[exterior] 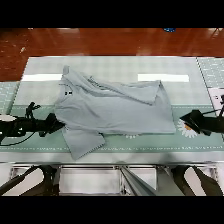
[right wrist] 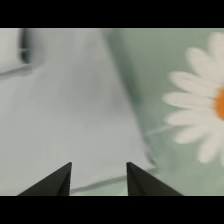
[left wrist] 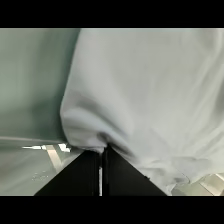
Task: Fold the shirts.
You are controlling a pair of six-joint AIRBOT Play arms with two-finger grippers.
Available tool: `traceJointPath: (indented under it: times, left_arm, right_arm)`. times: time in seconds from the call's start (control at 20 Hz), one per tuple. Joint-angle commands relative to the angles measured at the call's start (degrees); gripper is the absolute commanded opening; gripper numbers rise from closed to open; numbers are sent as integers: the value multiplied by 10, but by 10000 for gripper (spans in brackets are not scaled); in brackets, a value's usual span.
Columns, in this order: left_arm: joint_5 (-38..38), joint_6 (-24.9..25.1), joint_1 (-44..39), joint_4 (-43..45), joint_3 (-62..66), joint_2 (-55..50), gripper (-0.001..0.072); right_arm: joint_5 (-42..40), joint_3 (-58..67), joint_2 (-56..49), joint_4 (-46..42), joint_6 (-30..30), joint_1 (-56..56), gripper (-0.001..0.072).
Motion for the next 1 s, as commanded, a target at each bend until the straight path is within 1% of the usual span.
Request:
traceJointPath:
  times: [0.0,0.15,0.3,0.45,0.6,0.65,0.75,0.8,0.9,0.95]
  left_arm:
    - [7,11,-10,-4,4,-3,25]
    - [7,11,-10,-5,4,-3,26]
    - [7,14,-10,-5,4,-3,25]
    - [7,15,-10,-5,3,-3,25]
    - [5,15,-10,-5,3,-3,26]
    - [5,15,-10,-5,4,-3,26]
    - [5,15,-10,-6,5,-3,26]
    - [-3,15,-10,-9,12,-2,26]
    - [-37,21,-6,-30,52,4,26]
    - [-56,29,-3,-55,85,13,26]
  right_arm:
    - [28,-42,0,-54,28,-35,408]
    - [24,-74,-2,-50,22,-35,408]
    - [9,-75,-37,-30,9,-22,407]
    - [-51,-75,-88,5,8,29,407]
    - [-143,-73,-145,92,3,79,401]
    - [-153,-68,-166,117,-6,96,355]
    - [-151,-40,-201,159,-48,134,114]
    - [-143,-18,-205,175,-72,150,19]
    - [-110,54,-194,177,-80,175,21]
    - [-91,107,-183,170,-79,183,21]
